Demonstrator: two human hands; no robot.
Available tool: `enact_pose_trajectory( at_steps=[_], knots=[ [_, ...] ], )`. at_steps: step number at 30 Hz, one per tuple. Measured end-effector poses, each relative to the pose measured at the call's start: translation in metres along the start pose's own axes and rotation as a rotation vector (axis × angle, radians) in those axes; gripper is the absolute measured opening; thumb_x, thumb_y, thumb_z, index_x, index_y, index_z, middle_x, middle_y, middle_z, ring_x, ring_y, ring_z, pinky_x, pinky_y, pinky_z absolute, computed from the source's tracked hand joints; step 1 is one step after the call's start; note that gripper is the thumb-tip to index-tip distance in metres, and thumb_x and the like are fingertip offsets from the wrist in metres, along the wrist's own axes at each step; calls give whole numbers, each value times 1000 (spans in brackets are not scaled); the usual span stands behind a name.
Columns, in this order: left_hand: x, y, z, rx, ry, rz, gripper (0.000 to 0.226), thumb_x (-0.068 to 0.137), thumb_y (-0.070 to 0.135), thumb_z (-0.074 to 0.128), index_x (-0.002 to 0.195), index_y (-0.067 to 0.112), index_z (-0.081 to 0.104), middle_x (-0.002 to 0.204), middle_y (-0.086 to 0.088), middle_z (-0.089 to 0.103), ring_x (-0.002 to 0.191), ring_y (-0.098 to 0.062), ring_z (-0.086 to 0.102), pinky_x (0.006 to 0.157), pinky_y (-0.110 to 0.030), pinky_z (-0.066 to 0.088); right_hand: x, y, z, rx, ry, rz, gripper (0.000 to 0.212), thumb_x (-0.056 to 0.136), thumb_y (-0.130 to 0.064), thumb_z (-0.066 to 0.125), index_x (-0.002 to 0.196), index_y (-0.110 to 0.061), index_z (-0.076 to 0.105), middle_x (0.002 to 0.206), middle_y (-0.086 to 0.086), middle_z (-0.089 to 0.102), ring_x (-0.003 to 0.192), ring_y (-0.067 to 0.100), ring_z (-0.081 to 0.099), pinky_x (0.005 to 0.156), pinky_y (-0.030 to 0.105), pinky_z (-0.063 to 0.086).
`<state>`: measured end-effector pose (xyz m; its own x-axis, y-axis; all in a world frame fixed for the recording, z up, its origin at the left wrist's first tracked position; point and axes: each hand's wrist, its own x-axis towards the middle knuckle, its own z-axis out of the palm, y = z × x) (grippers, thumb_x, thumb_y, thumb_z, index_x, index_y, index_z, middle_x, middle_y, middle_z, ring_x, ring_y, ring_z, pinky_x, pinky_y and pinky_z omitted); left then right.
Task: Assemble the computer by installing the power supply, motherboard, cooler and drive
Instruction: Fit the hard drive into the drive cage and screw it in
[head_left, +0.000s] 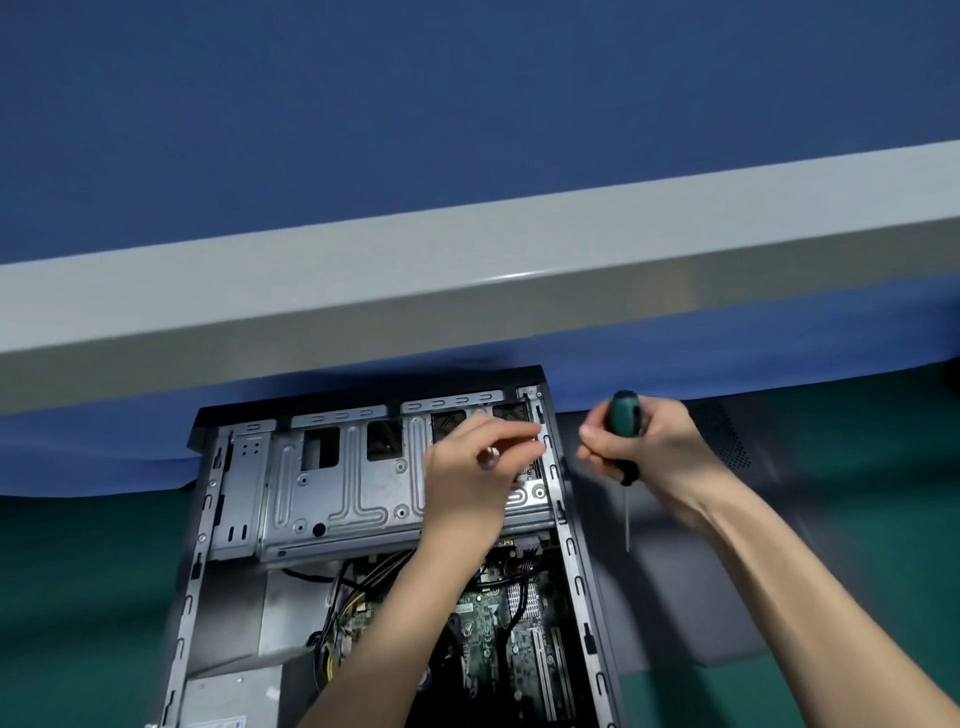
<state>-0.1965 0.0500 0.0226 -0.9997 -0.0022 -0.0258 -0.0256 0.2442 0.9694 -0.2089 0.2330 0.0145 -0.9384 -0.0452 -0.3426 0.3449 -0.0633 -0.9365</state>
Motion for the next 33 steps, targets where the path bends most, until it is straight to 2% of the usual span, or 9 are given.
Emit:
enact_pose_trajectory(
  at_steps=[4, 11, 13, 17, 19, 21, 24, 28, 33],
  knots=[
    [3, 21, -2, -55, -56, 198, 10, 71, -7, 75, 79, -1, 75, 77, -11, 70, 72, -15, 64, 69, -29, 52, -6, -21, 20, 124, -200, -84, 22, 77, -2, 71, 83, -7, 50, 57, 15, 60, 40, 21, 50, 38, 19, 32],
    [4, 29, -16, -48, -138, 157, 12, 71, -9, 74, 82, -6, 74, 79, -19, 68, 75, -30, 64, 71, -42, 51, -1, -22, 28, 213, -292, -22, 19, 81, -3, 67, 87, -8, 50, 55, 10, 54, 42, 18, 44, 40, 21, 33],
    [5, 30, -18, -34, -173, 128, 16, 72, -8, 74, 87, -2, 74, 81, -17, 68, 75, -27, 64, 73, -40, 53, 1, -25, 26, 212, -342, 21, 20, 81, -2, 67, 91, -6, 51, 55, 10, 53, 42, 17, 46, 40, 20, 33],
    [10, 29, -20, 43, -238, 133, 13, 76, -5, 73, 87, 2, 75, 82, -10, 67, 71, -17, 62, 66, -22, 49, 4, -26, 23, 222, -409, 46, 20, 85, 3, 61, 98, -4, 47, 53, 7, 53, 41, 14, 48, 42, 21, 30],
    [15, 26, -21, 96, -255, 98, 13, 77, -1, 74, 81, 11, 75, 81, -4, 67, 71, -15, 63, 68, -24, 51, 6, -22, 23, 223, -409, 35, 17, 89, 5, 58, 99, -3, 47, 54, 7, 54, 42, 13, 50, 43, 23, 29],
    [22, 22, -22, 138, -267, 58, 15, 78, 4, 75, 77, 20, 73, 79, 1, 66, 71, -12, 64, 71, -25, 52, 9, -18, 24, 206, -380, 25, 12, 90, 1, 59, 97, -2, 50, 56, 8, 56, 43, 12, 50, 42, 20, 32],
    [29, 11, -19, 305, -282, 96, 4, 82, 12, 72, 84, 14, 74, 79, 6, 63, 70, -2, 59, 69, -15, 45, 15, -9, 22, 172, -196, 5, 16, 88, -11, 65, 86, -1, 53, 60, 12, 56, 42, 12, 46, 41, 19, 35],
    [34, -9, -9, 672, -409, 143, 13, 93, 19, 59, 96, 12, 69, 95, 3, 60, 83, -12, 54, 79, -27, 43, 21, 6, 13, 143, 47, 12, 16, 89, -9, 65, 81, -4, 52, 57, 11, 56, 41, 14, 43, 39, 20, 34],
    [37, -19, 2, 885, -484, 182, 11, 92, 8, 48, 90, 7, 60, 92, -3, 51, 83, -22, 49, 74, -39, 43, 15, 19, 8, 141, 71, 34, 15, 90, -9, 65, 82, -3, 54, 56, 11, 57, 40, 15, 43, 39, 19, 33]
  ],
)
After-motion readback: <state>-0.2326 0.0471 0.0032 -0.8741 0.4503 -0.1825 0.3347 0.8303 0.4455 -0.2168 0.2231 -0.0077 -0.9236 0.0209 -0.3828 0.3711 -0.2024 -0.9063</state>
